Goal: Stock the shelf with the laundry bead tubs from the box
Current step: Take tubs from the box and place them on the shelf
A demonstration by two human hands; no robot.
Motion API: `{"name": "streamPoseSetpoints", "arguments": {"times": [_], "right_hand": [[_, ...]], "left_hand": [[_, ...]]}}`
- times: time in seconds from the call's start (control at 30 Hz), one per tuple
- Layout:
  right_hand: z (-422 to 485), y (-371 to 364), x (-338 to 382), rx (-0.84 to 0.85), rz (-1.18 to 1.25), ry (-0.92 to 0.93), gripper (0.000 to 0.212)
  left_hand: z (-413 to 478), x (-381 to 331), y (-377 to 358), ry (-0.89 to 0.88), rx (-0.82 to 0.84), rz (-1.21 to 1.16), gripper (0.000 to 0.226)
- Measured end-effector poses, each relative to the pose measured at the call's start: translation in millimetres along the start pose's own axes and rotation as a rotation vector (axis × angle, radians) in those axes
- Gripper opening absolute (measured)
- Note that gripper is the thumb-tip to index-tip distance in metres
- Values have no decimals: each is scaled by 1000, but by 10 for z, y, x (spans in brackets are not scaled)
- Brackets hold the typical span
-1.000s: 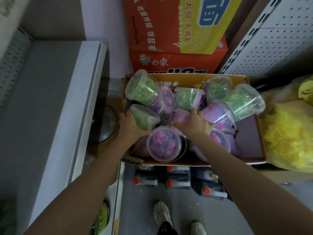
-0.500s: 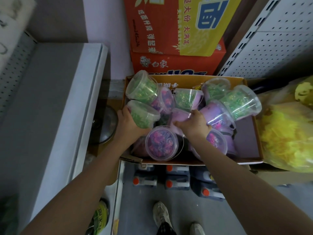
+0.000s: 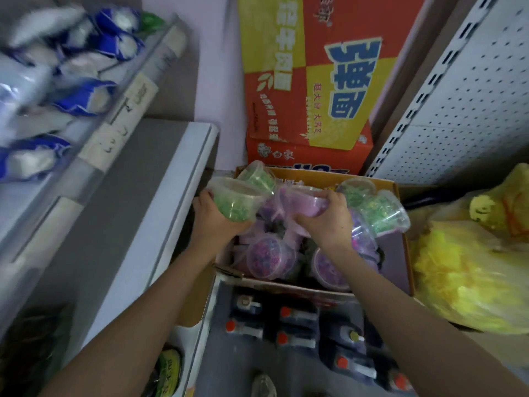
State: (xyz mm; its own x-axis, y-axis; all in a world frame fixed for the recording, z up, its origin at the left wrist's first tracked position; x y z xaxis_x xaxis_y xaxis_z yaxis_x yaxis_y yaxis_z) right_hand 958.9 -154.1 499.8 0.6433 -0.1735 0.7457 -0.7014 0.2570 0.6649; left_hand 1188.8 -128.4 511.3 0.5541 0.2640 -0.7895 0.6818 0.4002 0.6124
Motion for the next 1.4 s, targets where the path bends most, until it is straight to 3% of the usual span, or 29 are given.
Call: {"name": "streamPoseSetpoints", "arguments": {"times": [0.27,0.53,0.67,1.07,1.23,1.4], "right_hand": [[-138,828,772,42,135,248,54],[-761,1336,1940,233,380,598,57],[-1336,1449,2607,333,557,743,57],[-3261,2086,4181,414,989,1049,56],[-4093,2196,4654,516,1069,1037,56],[-4962,2174,4987,616,1076,1168,57]], "left_hand": [[-550,-638,1064,41,-309,-28,113],[-1479,-1073,2539,72,-734,-21,114],[-2110,-1207,3281,82,-896,-26,101],[-3895,-1670,5163,-66,-1262,22,83],[-4557,-1557,5874,-59,-1400,93,89],[-5100,-1318,6473,35,-1485,276,93]]}}
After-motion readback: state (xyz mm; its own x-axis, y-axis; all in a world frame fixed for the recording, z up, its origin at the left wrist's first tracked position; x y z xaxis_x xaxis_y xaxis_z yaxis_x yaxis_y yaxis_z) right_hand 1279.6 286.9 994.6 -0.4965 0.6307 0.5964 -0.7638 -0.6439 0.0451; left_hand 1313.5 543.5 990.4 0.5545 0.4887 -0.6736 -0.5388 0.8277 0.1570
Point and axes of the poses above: each hand's wrist, its own z-axis towards the middle knuckle, its own y-axis out of the back of the hand, x = y × z, the point moved 2 cm from there along z, towards the middle knuckle, and after that the axes turned 9 degrees about -x, right-handed, at the moved point
